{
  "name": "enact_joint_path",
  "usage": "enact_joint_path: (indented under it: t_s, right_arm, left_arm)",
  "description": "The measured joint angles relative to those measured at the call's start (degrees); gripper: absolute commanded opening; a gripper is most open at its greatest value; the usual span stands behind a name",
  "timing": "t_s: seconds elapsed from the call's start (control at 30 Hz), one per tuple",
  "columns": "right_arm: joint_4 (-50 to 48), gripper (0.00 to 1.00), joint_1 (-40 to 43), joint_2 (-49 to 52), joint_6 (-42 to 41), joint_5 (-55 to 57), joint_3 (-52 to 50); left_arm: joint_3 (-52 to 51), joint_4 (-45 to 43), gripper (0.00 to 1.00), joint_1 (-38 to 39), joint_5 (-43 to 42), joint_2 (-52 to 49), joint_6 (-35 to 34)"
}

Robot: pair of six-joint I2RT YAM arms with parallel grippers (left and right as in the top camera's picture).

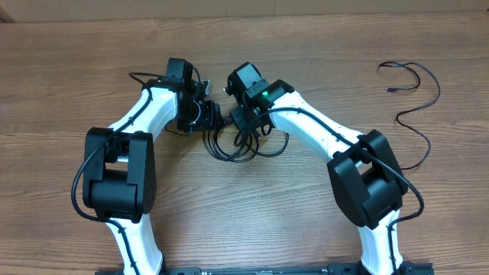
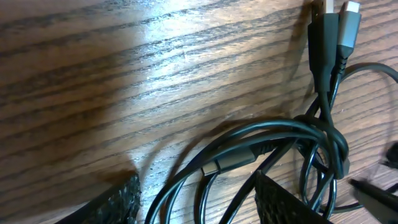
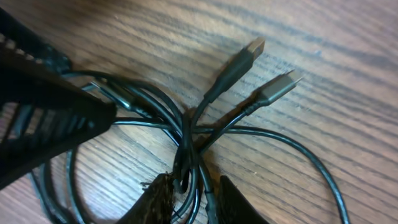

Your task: Untangle cables

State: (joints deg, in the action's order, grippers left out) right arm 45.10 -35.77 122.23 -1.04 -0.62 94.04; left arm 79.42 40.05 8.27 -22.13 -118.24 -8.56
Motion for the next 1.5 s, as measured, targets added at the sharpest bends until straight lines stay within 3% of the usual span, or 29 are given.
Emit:
enact_joint_path:
  t_s: [0.23,0.37,0.43,0.63,0.83,0.93,0.97,1.23,1.5]
  right_arm:
    - [-2.25,0.27,-0.96,2.21,0.0,0.0,-1.07]
    - [-3.8,0.18,-1.07,2.29,0.11,-0.02,-1.49]
    - [-3.89,0.05,-1.07,2.29,0.02,0.02,-1.49]
    - [-3.58,0.04,-1.07,2.29,0.15,-0.13,-1.49]
    - [-3.45,0.04,-0.35,2.27,0.66,-7.82,-1.49]
    - [-3.41,0.04,0.98,2.27,1.05,-15.45,-1.49]
    - [-3.39,0.04,1.66,2.27,1.11,-17.92,-1.49]
    - [-0.04,0.04,8.68,2.27,1.62,-35.34,-1.49]
    - [6.95,0.04,11.45,2.27,11.3,-47.01,-1.49]
  left_arm:
    - [0.0,-0.02,0.65,0.02,-0.22,0.07,0.0]
    - [0.0,-0.02,0.66,0.0,-0.42,0.09,0.0]
    - [0.0,-0.04,0.66,0.02,-0.42,0.11,0.0]
    - [0.0,-0.04,0.73,0.0,-0.5,0.13,-0.02]
    - [0.61,4.44,0.58,-1.44,0.02,0.24,1.05]
    - [0.61,5.64,0.43,-2.82,-2.25,0.0,5.73]
    - [0.61,5.79,0.42,-3.26,-3.06,-0.11,7.85]
    - [0.61,6.6,0.38,-3.61,-7.13,-0.17,17.05]
    - [0.63,11.5,0.38,-4.68,-25.51,-0.17,31.47]
